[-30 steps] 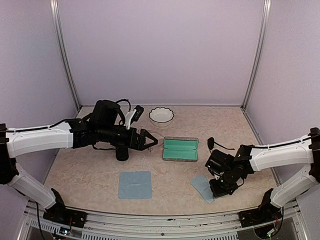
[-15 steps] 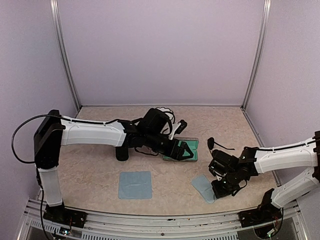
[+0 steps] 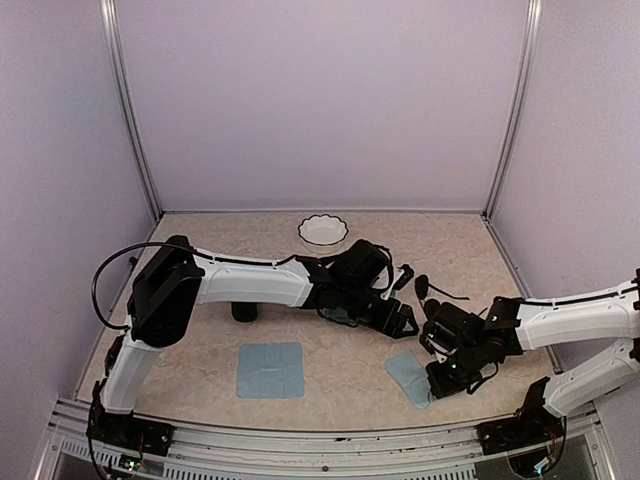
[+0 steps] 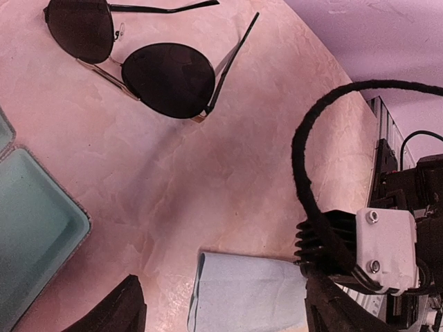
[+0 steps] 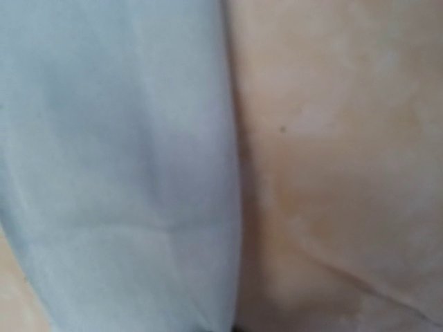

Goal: Organize the sunglasses
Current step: Pick up the folded cleaning cloth from the center of the board.

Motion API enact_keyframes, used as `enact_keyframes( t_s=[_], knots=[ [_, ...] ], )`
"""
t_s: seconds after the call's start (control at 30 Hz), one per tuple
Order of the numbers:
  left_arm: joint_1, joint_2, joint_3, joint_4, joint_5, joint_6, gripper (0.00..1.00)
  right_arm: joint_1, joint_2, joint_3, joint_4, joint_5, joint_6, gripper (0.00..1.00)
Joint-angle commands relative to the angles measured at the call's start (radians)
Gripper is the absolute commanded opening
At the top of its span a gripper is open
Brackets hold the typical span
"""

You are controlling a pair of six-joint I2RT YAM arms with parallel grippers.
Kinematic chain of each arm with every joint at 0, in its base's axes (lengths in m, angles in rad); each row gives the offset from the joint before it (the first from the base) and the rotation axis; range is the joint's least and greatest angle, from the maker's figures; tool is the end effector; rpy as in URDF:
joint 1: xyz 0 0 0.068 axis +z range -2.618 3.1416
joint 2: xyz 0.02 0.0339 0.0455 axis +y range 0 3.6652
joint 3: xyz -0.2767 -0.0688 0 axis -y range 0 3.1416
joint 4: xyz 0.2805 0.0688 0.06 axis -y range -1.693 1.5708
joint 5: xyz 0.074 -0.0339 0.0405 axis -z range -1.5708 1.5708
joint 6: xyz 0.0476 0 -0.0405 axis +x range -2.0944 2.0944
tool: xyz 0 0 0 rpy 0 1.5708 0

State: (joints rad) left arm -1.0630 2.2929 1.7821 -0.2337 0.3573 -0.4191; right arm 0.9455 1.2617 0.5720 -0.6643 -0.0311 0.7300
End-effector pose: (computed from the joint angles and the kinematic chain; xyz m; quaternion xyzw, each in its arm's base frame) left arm 0.2598 -0.5010 0.1560 0.3529 0.8324 -0.3868 0.1816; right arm 0.1256 0.1764 0.1262 -0.1086 0.9881 0.0907 0.0609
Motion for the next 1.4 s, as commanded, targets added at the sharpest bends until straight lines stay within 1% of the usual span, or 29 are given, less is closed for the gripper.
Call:
enact_keyframes(
  t_s=[0.0, 0.1, 0.27, 0.33, 0.47, 0.67, 0.9, 1.07, 1.37],
  knots=[
    [-0.026, 0.044, 0.049, -0.035, -0.017, 0.022, 0.76, -0.013, -0.019, -0.023, -0.006, -0.019, -0.008, 0.0],
    [-0.038, 0.071, 0.065, -0.04, -0.011, 0.033, 0.74, -0.015, -0.02, -0.023, -0.003, -0.023, -0.009, 0.0],
    [-0.06, 0.12, 0.11, -0.079, -0.061, 0.046, 0.71, -0.015, -0.022, -0.023, -0.005, -0.023, -0.008, 0.0],
    [-0.064, 0.134, 0.123, -0.091, -0.072, 0.076, 0.69, -0.015, -0.022, -0.023, -0.003, -0.026, -0.01, 0.0],
    [-0.073, 0.147, 0.129, -0.109, -0.104, 0.098, 0.65, -0.017, -0.02, -0.023, -0.003, -0.028, -0.012, 0.0],
    [-0.1, 0.169, 0.144, -0.136, -0.143, 0.136, 0.63, -0.017, -0.018, -0.023, -0.001, -0.029, -0.014, 0.0],
    [-0.13, 0.205, 0.166, -0.168, -0.176, 0.177, 0.56, -0.017, -0.02, -0.025, 0.0, -0.028, -0.012, 0.0],
    [-0.142, 0.22, 0.162, -0.183, -0.202, 0.185, 0.47, -0.016, -0.028, -0.025, -0.001, -0.025, -0.011, 0.0],
    [-0.147, 0.223, 0.148, -0.177, -0.215, 0.192, 0.17, -0.016, -0.031, -0.025, 0.0, -0.021, -0.005, 0.0]
  ],
)
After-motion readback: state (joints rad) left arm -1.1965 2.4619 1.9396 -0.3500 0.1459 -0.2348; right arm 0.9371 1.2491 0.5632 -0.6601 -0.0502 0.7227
